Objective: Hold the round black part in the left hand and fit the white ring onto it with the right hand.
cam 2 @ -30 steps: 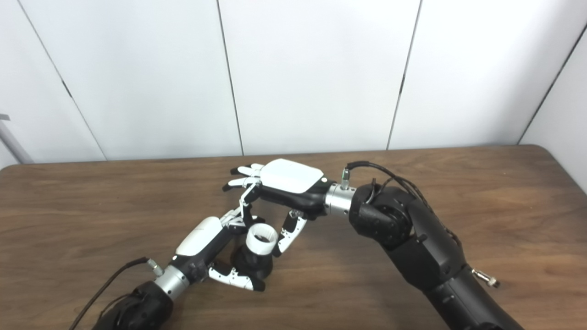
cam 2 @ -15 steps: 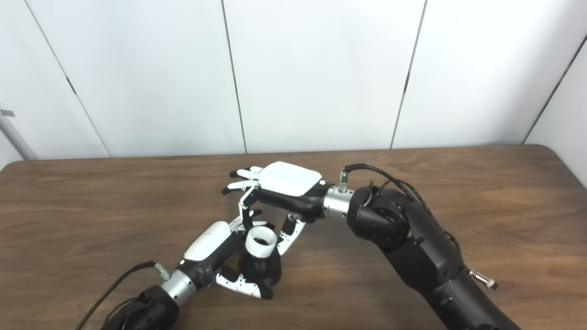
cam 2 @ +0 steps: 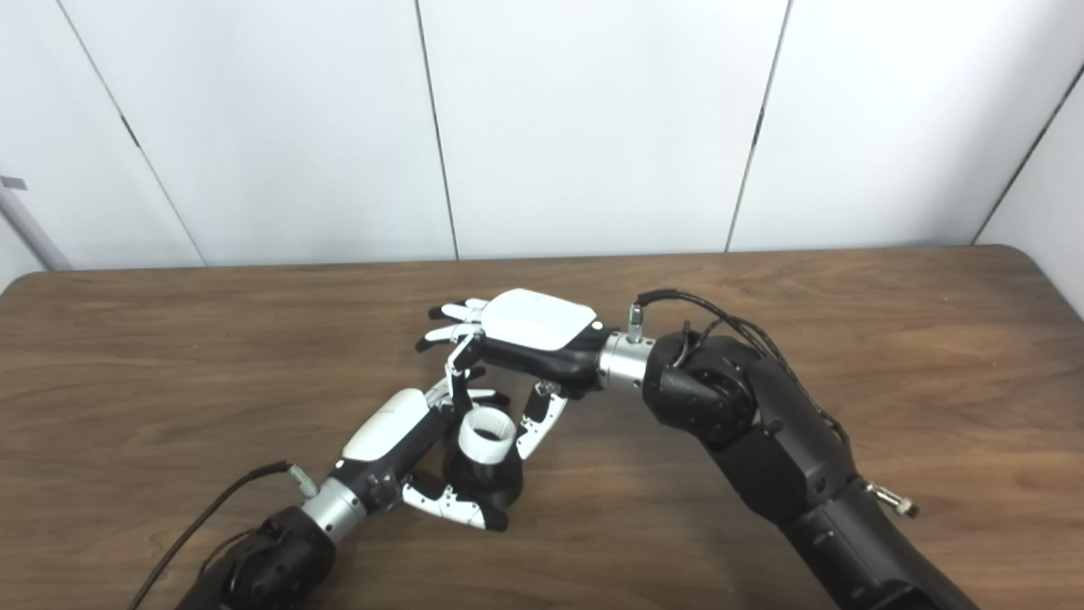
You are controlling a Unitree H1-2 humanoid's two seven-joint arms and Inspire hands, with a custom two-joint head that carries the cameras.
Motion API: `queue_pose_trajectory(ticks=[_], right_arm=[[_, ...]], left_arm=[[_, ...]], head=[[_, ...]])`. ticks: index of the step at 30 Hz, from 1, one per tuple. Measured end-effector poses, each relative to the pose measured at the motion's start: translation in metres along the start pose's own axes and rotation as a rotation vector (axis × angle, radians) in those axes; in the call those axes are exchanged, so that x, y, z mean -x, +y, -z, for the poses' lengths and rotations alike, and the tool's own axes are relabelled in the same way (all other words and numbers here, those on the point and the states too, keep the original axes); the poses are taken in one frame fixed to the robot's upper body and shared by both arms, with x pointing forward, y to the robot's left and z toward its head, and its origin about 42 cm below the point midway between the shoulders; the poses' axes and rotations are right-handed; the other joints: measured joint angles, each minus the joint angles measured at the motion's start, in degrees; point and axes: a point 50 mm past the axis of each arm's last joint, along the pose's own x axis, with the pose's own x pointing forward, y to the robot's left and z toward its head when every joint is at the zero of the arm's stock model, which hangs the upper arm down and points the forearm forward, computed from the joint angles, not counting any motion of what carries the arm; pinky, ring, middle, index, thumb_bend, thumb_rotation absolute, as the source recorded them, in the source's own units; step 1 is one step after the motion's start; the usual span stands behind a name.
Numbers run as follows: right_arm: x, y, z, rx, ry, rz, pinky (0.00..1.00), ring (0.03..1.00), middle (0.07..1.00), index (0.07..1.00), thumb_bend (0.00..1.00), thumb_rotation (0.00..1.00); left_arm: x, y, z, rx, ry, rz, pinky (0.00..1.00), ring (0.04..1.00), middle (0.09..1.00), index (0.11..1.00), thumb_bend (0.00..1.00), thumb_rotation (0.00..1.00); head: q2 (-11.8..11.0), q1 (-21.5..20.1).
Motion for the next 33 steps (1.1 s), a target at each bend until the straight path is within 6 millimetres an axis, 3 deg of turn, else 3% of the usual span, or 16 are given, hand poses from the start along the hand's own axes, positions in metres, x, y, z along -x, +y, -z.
queue_pose_trajectory(ticks=[12,33], right_arm=[[0.008,0.005,-0.002,-0.002,0.002,-0.006,1.0,1.0,0.902,0.479,0.53,0.14],[0.005,0.017,0.0,-0.05,0.004,-0.006,1.0,1.0,0.902,0.48,0.53,0.14]], left_arm=[[0.0,0.001,0.0,0.008,0.0,0.006,1.0,1.0,0.858,0.479,0.52,0.06],[-0.001,0.002,-0.002,0.019,0.01,0.009,1.0,1.0,0.85,0.479,0.52,0.06]], head=[[1.2,0.4],[1.1,1.4]])
